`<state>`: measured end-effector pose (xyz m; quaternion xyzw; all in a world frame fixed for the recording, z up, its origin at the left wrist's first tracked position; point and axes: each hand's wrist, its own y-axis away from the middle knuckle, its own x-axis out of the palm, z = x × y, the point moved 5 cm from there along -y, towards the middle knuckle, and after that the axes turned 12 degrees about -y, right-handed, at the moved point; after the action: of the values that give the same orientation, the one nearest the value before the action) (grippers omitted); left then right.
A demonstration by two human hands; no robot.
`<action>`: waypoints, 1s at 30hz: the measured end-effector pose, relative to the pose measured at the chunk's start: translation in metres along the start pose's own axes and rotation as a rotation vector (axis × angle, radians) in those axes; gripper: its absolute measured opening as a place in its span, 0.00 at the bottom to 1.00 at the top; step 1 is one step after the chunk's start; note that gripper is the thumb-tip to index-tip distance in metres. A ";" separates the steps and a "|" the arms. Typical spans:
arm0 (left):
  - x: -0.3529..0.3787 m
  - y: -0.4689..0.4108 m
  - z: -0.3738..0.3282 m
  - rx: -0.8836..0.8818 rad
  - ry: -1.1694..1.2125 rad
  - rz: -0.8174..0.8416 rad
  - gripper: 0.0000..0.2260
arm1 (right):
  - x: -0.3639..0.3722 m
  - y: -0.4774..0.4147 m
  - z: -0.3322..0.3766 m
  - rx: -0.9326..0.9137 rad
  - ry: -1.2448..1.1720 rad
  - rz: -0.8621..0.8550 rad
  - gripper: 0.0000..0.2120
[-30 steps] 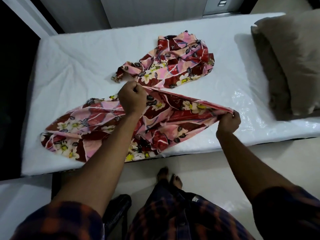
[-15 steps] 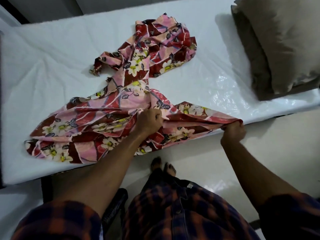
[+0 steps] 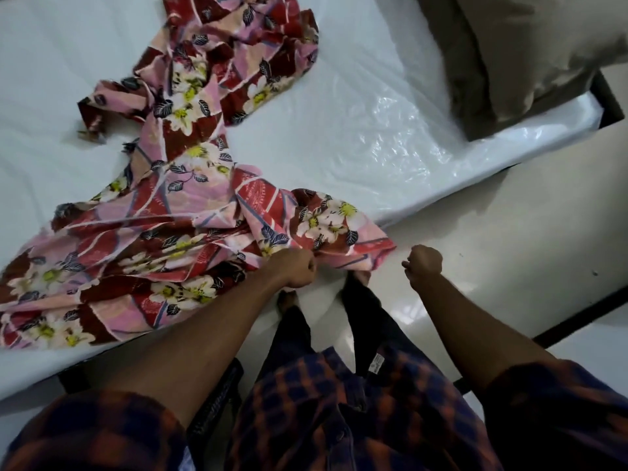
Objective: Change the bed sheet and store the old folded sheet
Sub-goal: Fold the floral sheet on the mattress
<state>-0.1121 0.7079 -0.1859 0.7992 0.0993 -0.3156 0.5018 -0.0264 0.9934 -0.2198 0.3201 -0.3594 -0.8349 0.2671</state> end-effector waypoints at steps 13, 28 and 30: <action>0.036 -0.084 -0.005 -0.270 -0.202 -0.301 0.28 | 0.143 -0.035 0.041 -0.745 1.048 0.459 0.19; 0.044 -0.077 -0.067 -0.121 0.380 -0.426 0.04 | 0.031 -0.109 0.049 -0.698 1.343 0.505 0.15; 0.027 -0.068 -0.052 -0.246 0.601 -0.578 0.02 | 0.039 -0.100 0.053 -0.641 1.506 0.397 0.18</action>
<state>-0.1027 0.7810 -0.2374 0.7290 0.4976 -0.1822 0.4332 -0.1113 1.0495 -0.2817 0.6311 0.1196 -0.3977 0.6552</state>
